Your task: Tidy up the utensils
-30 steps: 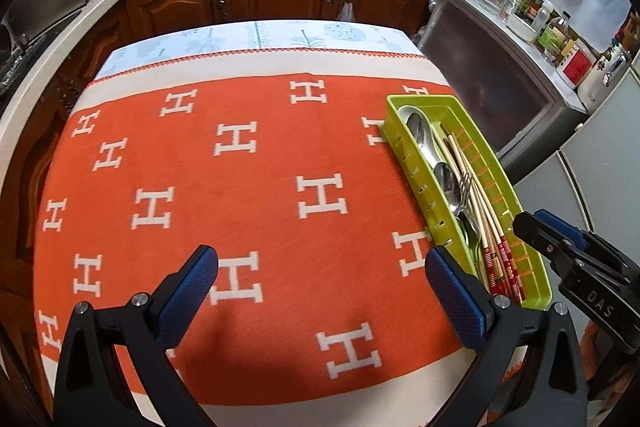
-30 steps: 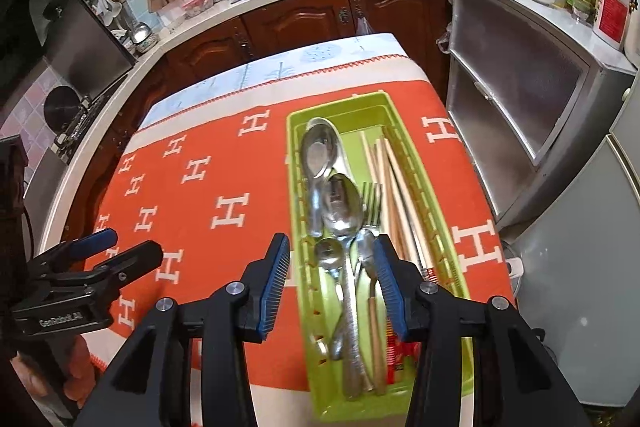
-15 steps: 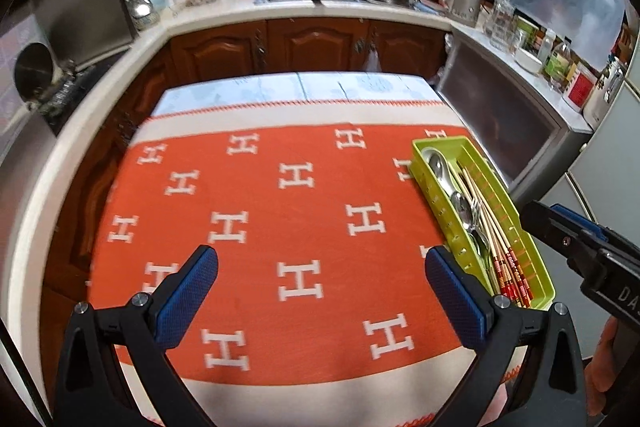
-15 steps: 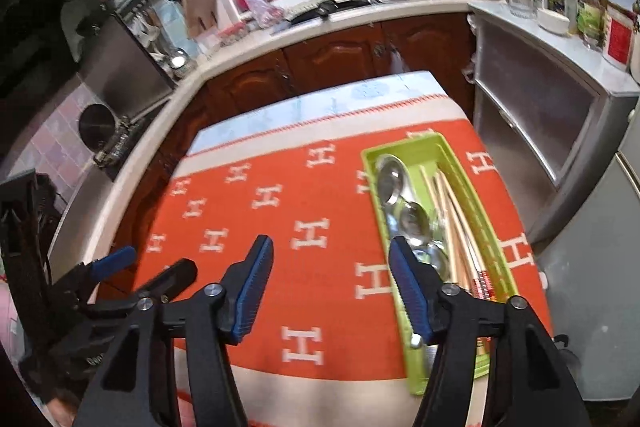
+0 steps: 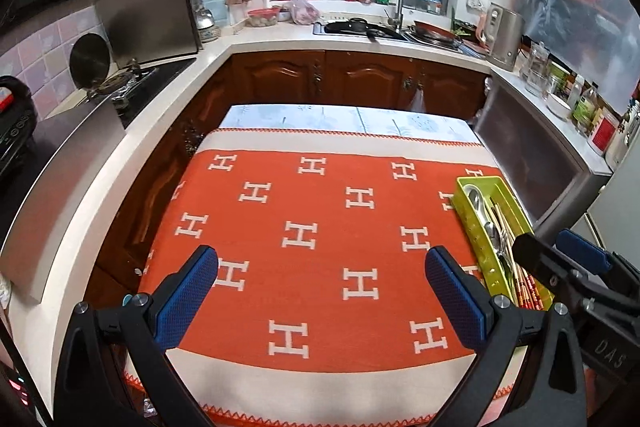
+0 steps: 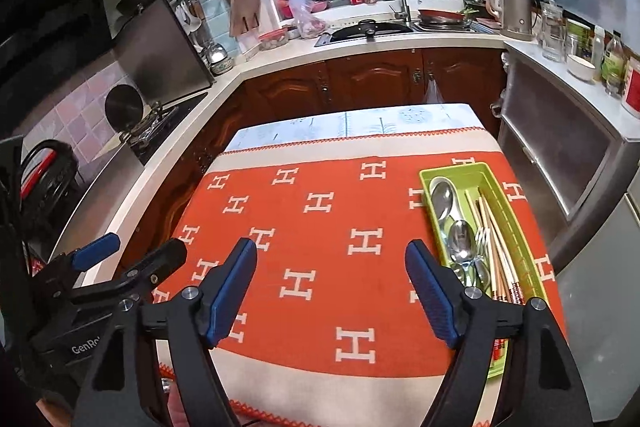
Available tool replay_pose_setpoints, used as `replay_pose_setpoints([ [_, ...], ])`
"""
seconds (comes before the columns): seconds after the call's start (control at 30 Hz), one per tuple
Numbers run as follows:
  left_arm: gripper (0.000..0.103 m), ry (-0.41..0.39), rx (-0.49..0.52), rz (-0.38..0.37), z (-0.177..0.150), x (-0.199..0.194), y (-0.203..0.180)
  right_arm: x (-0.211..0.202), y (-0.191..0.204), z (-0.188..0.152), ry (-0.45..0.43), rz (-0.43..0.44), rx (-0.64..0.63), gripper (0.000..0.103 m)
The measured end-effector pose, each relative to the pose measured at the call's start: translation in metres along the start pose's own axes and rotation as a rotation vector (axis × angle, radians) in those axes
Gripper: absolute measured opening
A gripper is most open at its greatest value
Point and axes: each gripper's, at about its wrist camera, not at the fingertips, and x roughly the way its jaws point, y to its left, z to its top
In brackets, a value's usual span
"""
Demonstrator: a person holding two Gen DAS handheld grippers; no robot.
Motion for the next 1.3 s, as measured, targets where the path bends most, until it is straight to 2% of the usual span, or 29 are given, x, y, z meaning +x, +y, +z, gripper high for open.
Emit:
replay_pose_setpoints([
  [0.2,0.102,0.0,-0.006,0.011,-0.002,0.002,0.007,0.005,0.009,-0.004,0.008,0.009,0.001,0.079],
  [1.3,0.102,0.012,-0.022,0.027,-0.004,0.016,0.02,0.038,0.008,0.0,0.055,0.019,0.011,0.08],
])
